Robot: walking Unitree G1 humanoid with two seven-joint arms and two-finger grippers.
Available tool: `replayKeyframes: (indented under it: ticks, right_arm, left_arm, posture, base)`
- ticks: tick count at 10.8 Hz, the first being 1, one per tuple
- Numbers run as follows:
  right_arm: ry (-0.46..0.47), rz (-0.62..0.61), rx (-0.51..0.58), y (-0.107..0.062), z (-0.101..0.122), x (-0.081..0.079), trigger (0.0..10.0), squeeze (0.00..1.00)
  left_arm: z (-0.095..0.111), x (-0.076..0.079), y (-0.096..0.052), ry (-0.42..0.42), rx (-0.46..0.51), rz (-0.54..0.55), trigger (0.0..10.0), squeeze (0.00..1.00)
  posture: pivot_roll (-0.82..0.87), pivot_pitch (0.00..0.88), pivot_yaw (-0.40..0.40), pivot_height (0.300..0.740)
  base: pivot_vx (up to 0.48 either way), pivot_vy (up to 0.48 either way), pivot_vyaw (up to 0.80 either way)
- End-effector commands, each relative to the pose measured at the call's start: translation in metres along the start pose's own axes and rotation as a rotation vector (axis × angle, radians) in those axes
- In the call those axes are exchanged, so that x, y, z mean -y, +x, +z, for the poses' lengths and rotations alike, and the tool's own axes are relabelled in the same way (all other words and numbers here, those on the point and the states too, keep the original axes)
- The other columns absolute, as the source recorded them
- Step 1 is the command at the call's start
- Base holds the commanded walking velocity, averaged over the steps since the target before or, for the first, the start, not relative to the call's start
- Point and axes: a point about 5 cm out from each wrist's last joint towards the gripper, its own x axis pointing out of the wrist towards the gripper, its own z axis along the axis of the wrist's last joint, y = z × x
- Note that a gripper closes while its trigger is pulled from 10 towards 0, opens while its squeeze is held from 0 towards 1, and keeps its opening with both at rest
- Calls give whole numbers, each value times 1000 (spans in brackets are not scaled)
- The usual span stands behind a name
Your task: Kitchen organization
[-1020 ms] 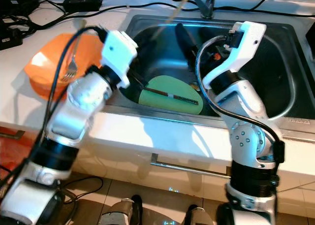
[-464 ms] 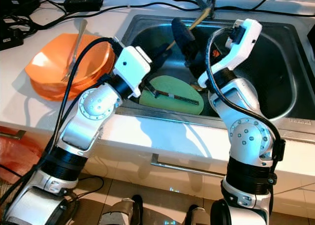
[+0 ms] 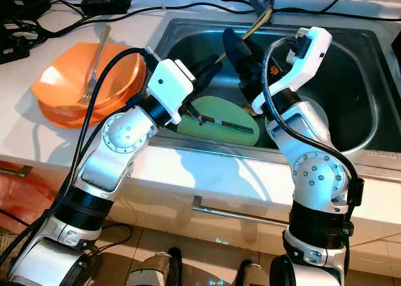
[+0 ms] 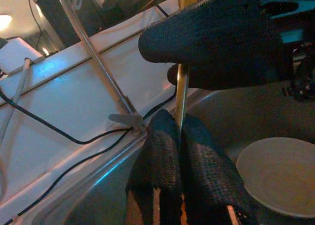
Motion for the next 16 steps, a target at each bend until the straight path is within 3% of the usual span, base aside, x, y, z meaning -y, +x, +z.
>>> replayKeyframes:
  ticks: [1,11,13,15,16]
  right_arm:
    - [1,1,-12,-2,-2,-1,0,0]
    - [28,5,-36,-1,-8,-1,0,0]
    - [30,-2,-34,-2,-8,0,0,0]
    - [29,-6,-32,-2,-8,1,0,0]
    - [29,-7,-31,-2,-8,1,0,0]
  left_arm:
    - [5,1,-1,15,27,-9,0,0]
    - [7,19,-1,-20,40,-93,0,0]
    - [6,15,-1,-12,38,-70,0,0]
    - [5,11,-1,4,30,-49,4784,0]
    - [5,11,-1,2,23,-46,10000,0]
  posture:
    - [84,198,94,740]
    - [86,197,94,740]
    - [84,197,98,740]
    - [84,195,96,740]
    - [84,195,96,740]
  base:
    - [0,0,0]
    - [0,0,0]
    - [0,0,0]
    - [0,0,0]
    - [0,0,0]
